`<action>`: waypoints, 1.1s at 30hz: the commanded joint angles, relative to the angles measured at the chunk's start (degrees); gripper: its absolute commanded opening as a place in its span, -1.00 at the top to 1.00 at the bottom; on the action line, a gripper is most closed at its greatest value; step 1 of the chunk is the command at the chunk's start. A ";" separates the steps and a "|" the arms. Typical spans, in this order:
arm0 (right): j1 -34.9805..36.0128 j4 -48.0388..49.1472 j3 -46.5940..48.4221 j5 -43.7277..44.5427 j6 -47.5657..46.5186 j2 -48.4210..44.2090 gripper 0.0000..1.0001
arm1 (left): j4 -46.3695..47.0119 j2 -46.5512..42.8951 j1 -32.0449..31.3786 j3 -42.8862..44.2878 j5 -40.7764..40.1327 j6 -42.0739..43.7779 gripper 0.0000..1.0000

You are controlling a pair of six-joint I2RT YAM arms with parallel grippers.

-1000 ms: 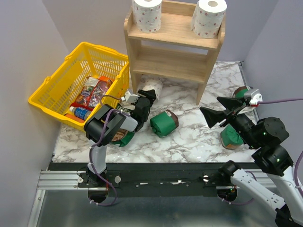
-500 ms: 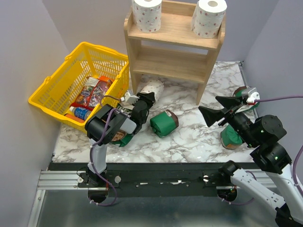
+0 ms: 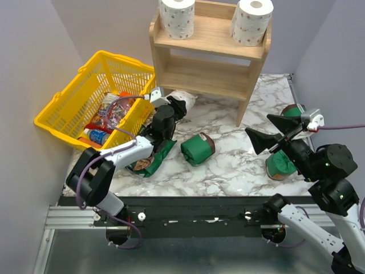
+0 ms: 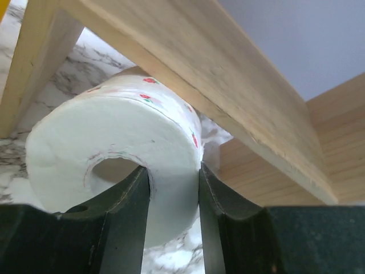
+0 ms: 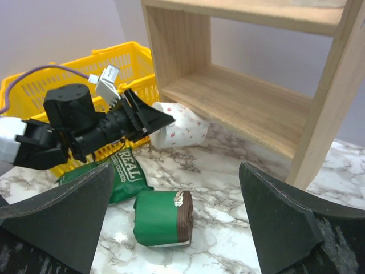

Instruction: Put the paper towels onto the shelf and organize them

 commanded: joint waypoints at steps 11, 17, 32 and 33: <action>0.21 -4.38 7.89 0.56 -1.15 -4.27 -0.98 | -50.41 -17.28 -14.07 24.89 -4.47 27.93 0.56; 0.21 -6.48 9.48 -1.11 -0.80 -5.76 -0.98 | -56.07 -17.12 -16.00 38.52 1.60 44.10 0.57; 0.21 -8.95 12.64 1.42 -3.88 -7.17 -0.98 | -46.23 -3.87 -16.35 62.78 7.76 76.19 0.56; 0.21 -8.95 12.64 1.61 -3.79 -7.17 -0.98 | -46.22 -2.71 -16.35 64.20 8.28 77.59 0.55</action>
